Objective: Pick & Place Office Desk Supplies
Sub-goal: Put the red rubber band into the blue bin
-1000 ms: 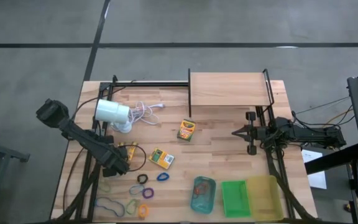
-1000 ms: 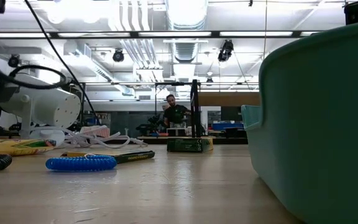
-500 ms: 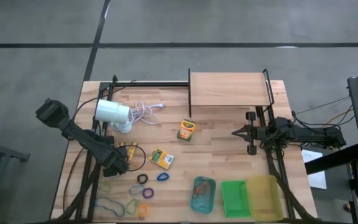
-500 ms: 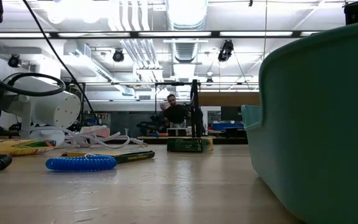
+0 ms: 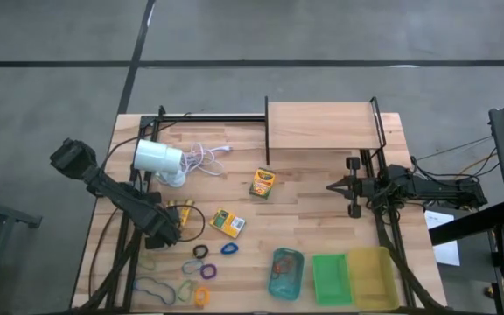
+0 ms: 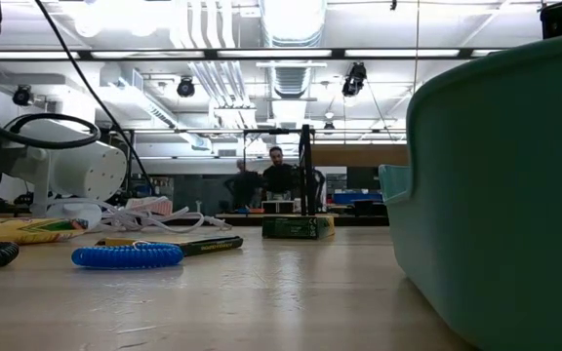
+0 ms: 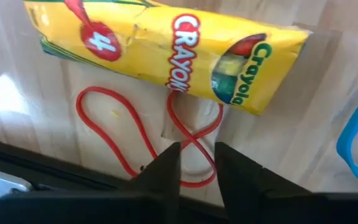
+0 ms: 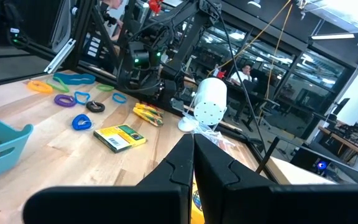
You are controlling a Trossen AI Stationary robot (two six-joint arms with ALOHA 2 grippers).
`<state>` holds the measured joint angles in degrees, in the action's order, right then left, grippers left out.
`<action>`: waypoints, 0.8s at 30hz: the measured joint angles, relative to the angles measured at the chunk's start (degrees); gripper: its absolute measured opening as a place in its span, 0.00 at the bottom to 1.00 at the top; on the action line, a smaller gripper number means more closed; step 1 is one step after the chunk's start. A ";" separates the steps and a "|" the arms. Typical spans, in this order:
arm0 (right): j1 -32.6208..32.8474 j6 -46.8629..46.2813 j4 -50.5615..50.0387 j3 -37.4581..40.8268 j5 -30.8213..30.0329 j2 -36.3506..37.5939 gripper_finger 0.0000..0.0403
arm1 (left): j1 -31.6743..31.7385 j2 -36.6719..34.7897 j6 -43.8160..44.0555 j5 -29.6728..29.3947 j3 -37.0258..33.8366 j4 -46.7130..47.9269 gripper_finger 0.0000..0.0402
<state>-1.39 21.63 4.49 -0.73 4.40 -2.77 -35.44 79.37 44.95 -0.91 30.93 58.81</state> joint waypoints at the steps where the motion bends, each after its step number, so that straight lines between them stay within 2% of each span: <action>1: -0.01 0.00 0.00 0.01 0.00 -0.01 0.02 | 0.00 0.00 0.01 -0.29 -0.05 0.01 0.19; 8: -0.01 0.00 0.00 0.01 -0.01 0.00 0.02 | 0.00 0.15 -0.06 -1.94 -0.25 0.09 0.02; 16: 0.00 0.00 0.00 0.00 0.00 -0.01 0.02 | 0.02 0.27 -0.03 -2.62 0.66 0.97 0.01; 24: 0.00 0.00 0.00 0.01 0.00 -0.01 0.02 | 0.07 0.22 1.54 -2.19 7.24 7.99 0.01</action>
<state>-1.39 21.63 4.49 -0.72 4.40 -2.78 -35.38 79.59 46.49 -3.10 38.17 66.80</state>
